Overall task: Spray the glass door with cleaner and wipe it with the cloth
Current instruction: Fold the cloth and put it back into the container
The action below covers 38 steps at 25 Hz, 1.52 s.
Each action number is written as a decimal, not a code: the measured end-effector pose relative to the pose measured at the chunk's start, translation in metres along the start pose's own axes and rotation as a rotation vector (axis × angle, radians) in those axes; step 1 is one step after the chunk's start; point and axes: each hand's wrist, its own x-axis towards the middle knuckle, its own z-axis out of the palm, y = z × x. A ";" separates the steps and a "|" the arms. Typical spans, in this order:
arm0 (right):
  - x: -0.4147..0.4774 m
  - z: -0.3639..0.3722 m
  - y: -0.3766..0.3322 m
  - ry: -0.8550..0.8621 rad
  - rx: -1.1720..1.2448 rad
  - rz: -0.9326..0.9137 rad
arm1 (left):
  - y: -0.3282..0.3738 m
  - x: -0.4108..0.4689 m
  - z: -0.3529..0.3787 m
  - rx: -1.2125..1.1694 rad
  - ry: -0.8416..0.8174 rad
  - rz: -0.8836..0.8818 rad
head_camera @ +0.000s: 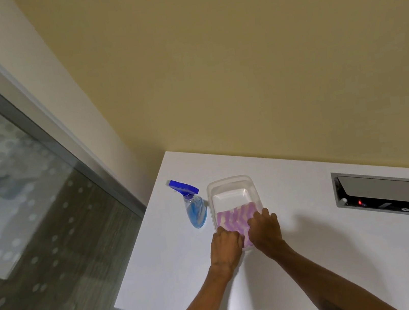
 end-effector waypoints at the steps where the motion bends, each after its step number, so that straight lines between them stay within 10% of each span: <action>1: -0.002 -0.002 -0.007 0.084 -0.106 -0.043 | -0.004 -0.002 -0.005 -0.027 0.054 -0.009; 8: 0.017 -0.016 -0.099 -0.010 0.574 -0.071 | -0.048 0.004 -0.075 -0.396 0.474 -0.251; 14: 0.043 0.001 -0.148 -0.140 0.669 -0.065 | -0.065 0.039 -0.113 -0.476 0.260 -0.169; 38: 0.028 -0.112 -0.087 0.442 0.628 0.079 | 0.036 0.051 -0.090 -0.349 0.057 0.193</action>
